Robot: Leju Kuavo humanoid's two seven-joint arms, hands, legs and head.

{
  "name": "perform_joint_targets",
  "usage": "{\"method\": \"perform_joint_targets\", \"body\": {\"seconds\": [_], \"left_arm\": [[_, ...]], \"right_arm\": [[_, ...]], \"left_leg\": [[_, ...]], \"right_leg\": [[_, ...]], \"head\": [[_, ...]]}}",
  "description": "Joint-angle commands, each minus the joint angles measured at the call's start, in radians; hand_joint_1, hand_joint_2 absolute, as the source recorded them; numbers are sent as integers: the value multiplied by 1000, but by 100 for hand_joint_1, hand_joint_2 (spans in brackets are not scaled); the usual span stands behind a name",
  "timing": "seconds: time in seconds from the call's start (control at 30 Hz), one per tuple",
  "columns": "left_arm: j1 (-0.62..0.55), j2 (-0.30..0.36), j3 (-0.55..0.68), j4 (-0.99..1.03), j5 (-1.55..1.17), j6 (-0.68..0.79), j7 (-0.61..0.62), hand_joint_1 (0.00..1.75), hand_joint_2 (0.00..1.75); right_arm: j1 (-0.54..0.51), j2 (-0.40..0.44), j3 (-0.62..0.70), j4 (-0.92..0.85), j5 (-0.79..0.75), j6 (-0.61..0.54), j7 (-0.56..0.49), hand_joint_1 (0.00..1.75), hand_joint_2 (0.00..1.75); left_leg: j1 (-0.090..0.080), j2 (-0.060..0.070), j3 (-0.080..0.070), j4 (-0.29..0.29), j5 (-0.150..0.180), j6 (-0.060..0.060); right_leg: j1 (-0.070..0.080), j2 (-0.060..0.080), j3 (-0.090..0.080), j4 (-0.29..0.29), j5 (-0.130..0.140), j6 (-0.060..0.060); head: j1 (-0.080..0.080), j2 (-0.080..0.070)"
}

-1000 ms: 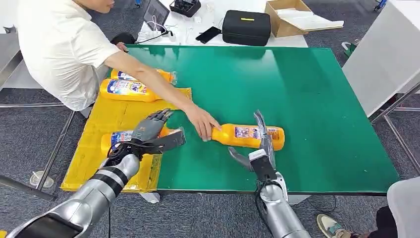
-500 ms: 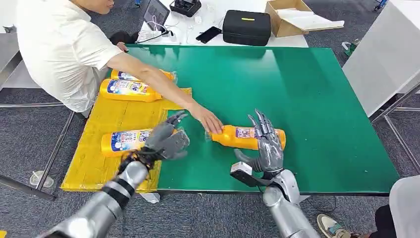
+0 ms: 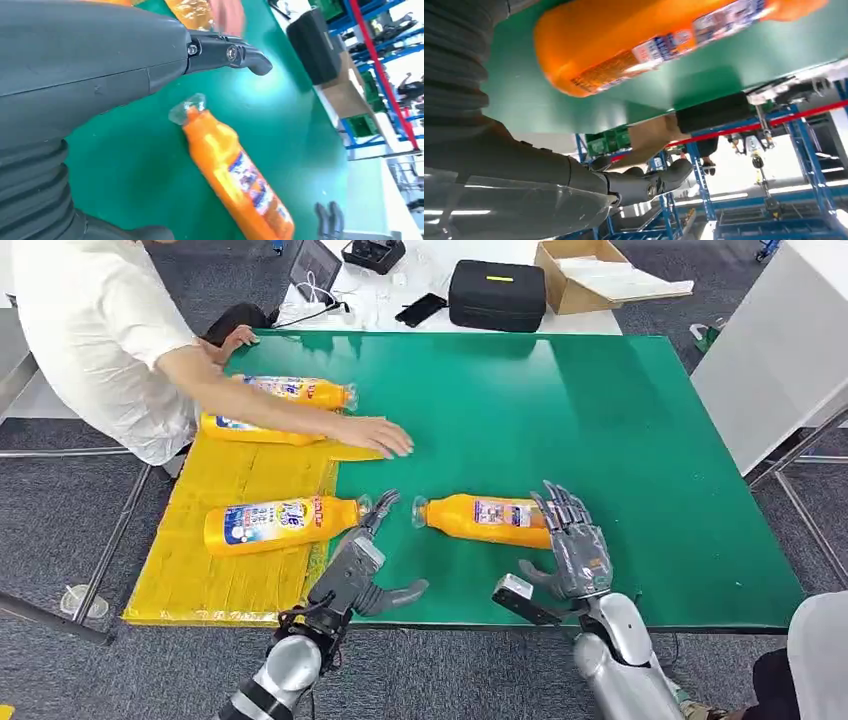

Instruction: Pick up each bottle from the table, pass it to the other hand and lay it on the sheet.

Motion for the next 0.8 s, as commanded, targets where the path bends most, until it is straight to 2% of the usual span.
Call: {"method": "perform_joint_targets", "body": {"seconds": [0.03, 0.13, 0.17, 0.2, 0.4, 0.6, 0.67, 0.8], "left_arm": [[-3, 21, -29, -28, 2, -1, 7, 0, 175], [-3, 21, -29, -28, 2, -1, 7, 0, 175], [-1, 20, -27, -30, 4, 1, 8, 0, 175], [10, 20, -22, -52, 10, 6, 1, 0, 175], [26, 29, -35, -109, -13, 54, -9, 0, 175], [4, 27, -65, -107, -55, 122, -40, 0, 175], [-13, 33, -74, -93, -59, 128, -47, 0, 175], [-28, 35, -46, -96, -38, 128, -30, 0, 175]], "right_arm": [[-12, -25, 15, 24, 1, 8, 5, 0, 175], [-12, -25, 15, 24, 1, 8, 5, 0, 175], [-13, -28, 20, 23, 19, 6, 14, 0, 175], [-9, -42, 33, 20, 54, 24, 49, 0, 175], [-46, -52, 42, 70, 39, 111, 84, 0, 175], [-137, -23, 39, 201, 32, 72, 71, 0, 175], [-176, 0, 31, 257, -23, 142, 62, 0, 175], [-228, 9, 57, 306, -23, 203, 107, 0, 175]], "left_leg": [[1, 2, 3, 0, -1, 0], [2, 2, 5, 0, -2, 0], [0, 1, 2, 0, -1, 0], [1, 2, 3, 0, -1, 0], [1, 3, 3, 0, -1, 0], [1, 3, 3, 0, -1, 0], [0, 4, 2, 0, 0, 0], [1, 5, 2, 0, 0, 0]], "right_leg": [[1, 0, 3, -1, 0, -2], [2, 0, 6, -2, -1, -3], [1, 0, 2, -1, 0, -2], [2, 0, 4, -1, 0, -2], [1, 1, 3, -1, 0, -3], [2, 2, 3, -1, 1, -3], [1, 3, 2, -1, 1, -2], [1, 3, 1, -1, 1, -2]], "head": [[0, 0], [0, 0], [0, 0], [0, 0], [0, 0], [0, 0], [0, 0], [0, 0]]}}
